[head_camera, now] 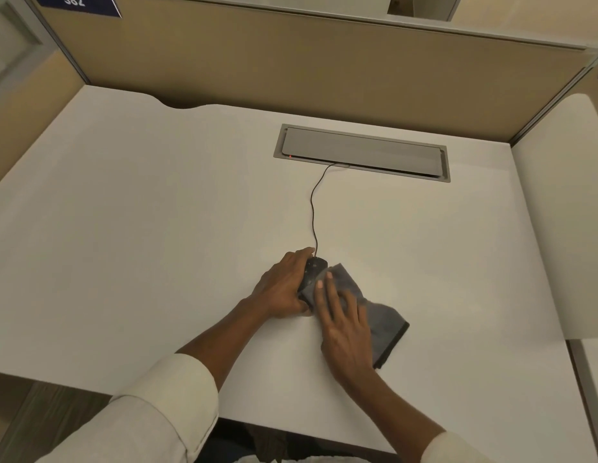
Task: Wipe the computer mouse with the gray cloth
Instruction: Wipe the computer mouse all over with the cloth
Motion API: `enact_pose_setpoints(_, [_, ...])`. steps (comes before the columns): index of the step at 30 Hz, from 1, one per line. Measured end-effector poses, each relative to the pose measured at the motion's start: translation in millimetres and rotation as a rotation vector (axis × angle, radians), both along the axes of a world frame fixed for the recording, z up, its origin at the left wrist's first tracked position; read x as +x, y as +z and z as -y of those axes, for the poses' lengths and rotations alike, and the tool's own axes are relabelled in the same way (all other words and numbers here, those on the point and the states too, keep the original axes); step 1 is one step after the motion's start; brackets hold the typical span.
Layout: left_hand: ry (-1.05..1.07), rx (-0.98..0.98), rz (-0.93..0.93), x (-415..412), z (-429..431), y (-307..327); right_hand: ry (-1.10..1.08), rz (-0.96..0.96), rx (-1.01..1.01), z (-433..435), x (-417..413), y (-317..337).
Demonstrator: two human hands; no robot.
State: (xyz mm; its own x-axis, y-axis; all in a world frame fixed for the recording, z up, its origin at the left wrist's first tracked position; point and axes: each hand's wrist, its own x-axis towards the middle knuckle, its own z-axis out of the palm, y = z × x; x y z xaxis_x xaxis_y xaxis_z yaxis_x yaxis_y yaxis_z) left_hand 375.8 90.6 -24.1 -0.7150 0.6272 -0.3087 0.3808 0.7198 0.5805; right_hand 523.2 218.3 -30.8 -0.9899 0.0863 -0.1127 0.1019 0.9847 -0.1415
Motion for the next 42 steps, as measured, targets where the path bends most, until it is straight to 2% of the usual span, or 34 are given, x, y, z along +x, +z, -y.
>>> enact_pose_setpoints(5, [0.015, 0.03, 0.022, -0.1, 0.0, -0.7, -0.033, 0.075, 0.042, 6.2, 9.3, -1.6])
enact_pose_setpoints(9, [0.006, -0.008, 0.001, -0.2, -0.3, -2.0, -0.061, 0.086, 0.08, -3.7, -21.1, 8.3])
enact_pose_setpoints(16, [-0.006, 0.0, -0.027, -0.9, -0.7, -2.8, -0.045, 0.046, 0.02, -31.3, -70.6, 7.4])
enact_pose_setpoints(21, [-0.003, -0.014, -0.019, -2.8, 0.4, -4.7, -0.016, -0.011, -0.067, -12.9, -36.0, 0.5])
enact_pose_setpoints(28, [0.011, 0.032, -0.004, -0.5, 0.4, -7.2, 0.002, 0.068, 0.023, 7.9, 14.0, 2.6])
enact_pose_setpoints(34, [-0.008, -0.017, -0.031, -2.8, -0.5, -8.1, -0.1, 0.03, 0.087, -10.6, -42.6, 14.6])
enact_pose_setpoints(38, [-0.007, -0.009, -0.036, -2.9, -0.5, -7.0, -0.062, 0.087, 0.09, -27.6, -79.7, 12.5])
enact_pose_setpoints(42, [0.005, -0.005, -0.019, -3.1, -1.2, -5.4, -0.051, 0.119, 0.075, -23.6, -80.1, 10.3])
